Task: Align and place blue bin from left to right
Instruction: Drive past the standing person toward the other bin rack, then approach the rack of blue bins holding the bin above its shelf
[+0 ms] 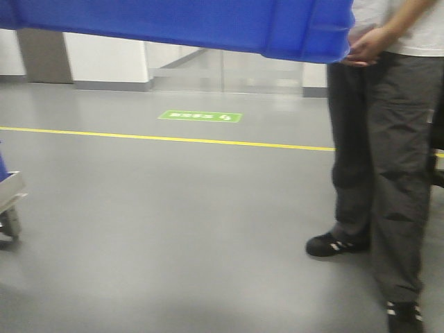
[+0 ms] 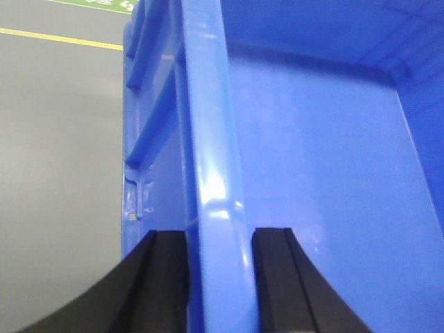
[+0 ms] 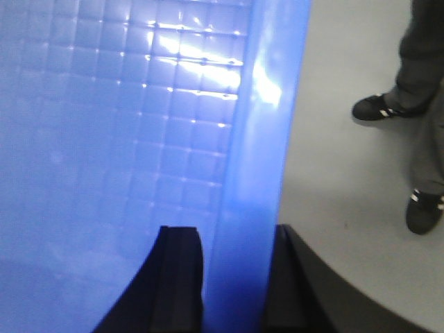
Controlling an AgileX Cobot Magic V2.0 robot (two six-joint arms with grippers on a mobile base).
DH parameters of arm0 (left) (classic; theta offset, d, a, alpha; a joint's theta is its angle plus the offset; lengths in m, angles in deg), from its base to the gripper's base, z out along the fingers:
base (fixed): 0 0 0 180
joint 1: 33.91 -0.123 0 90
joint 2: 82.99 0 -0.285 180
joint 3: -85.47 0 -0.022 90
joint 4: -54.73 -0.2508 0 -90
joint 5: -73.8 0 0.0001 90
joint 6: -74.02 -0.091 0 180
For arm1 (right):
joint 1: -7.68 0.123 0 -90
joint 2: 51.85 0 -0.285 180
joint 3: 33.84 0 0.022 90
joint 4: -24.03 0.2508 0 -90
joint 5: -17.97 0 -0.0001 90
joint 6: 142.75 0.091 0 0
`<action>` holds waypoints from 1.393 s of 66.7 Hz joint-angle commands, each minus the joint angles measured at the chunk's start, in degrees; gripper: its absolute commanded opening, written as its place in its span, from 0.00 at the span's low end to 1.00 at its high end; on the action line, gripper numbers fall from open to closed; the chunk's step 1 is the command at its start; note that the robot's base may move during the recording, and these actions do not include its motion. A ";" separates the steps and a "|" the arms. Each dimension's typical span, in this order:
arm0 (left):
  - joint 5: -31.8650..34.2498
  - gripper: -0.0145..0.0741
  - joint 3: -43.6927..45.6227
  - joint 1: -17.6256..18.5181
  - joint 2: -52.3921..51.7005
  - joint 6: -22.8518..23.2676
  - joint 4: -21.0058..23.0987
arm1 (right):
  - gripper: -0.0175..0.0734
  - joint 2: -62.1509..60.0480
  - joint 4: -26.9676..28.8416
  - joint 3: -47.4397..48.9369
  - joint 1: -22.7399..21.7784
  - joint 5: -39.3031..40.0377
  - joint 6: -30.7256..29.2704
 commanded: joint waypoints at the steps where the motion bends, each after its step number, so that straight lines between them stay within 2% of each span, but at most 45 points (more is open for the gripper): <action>1: 10.13 0.04 1.11 1.16 -1.36 -0.16 6.57 | 0.13 -1.02 5.21 0.98 1.03 7.66 -1.12; 93: 10.13 0.04 1.11 1.16 -1.36 -0.16 6.57 | 0.13 -1.02 5.21 0.98 1.03 7.66 -1.12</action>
